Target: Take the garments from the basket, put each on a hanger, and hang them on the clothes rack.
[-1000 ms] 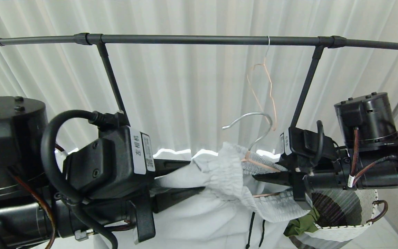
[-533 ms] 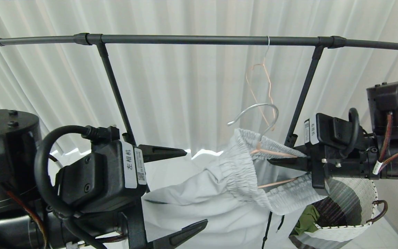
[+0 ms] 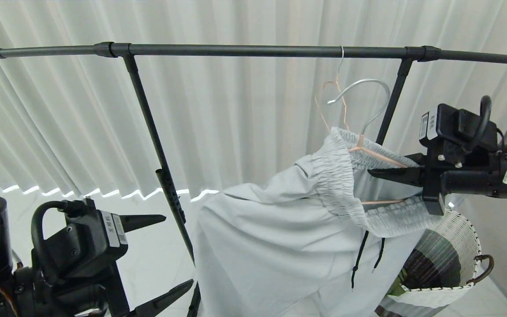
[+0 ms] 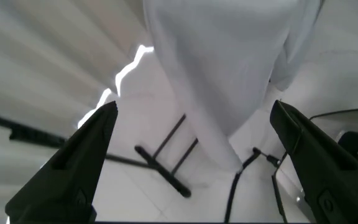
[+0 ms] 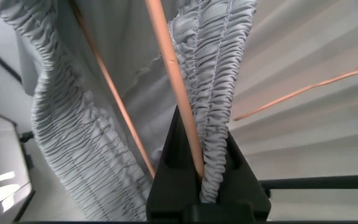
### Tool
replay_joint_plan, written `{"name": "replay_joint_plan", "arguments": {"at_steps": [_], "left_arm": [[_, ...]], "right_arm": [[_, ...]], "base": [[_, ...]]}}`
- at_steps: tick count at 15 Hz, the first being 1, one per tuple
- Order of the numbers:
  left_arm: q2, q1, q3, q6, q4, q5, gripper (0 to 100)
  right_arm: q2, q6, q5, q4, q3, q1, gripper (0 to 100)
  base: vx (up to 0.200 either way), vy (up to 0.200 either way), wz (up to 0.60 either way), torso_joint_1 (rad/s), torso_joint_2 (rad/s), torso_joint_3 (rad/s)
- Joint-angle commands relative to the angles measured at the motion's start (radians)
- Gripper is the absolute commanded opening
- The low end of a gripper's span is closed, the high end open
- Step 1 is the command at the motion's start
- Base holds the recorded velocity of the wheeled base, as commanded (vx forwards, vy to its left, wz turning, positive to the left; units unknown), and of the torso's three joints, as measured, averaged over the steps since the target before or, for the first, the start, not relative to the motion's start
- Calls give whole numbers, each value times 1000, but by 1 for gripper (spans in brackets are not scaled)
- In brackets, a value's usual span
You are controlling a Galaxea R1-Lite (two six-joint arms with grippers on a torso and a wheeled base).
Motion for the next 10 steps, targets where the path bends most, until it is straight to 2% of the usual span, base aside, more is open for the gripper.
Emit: {"name": "replay_joint_plan", "arguments": {"at_steps": [1,4,10], "left_arm": [[24,77,35,-3,-1,-2,100],[89,82,16,-74,-15,-4,100],[182,99,-37,-80,-99,-4,100]], "right_arm": [[4,0,3,2,-31,-1,0],[2,2,15,6,-43,6,0],[1,9,30,28,-101,27,0]], "base": [[0,0,0,0,0,0],[0,0,0,0,0,0],[0,0,0,0,0,0]]}}
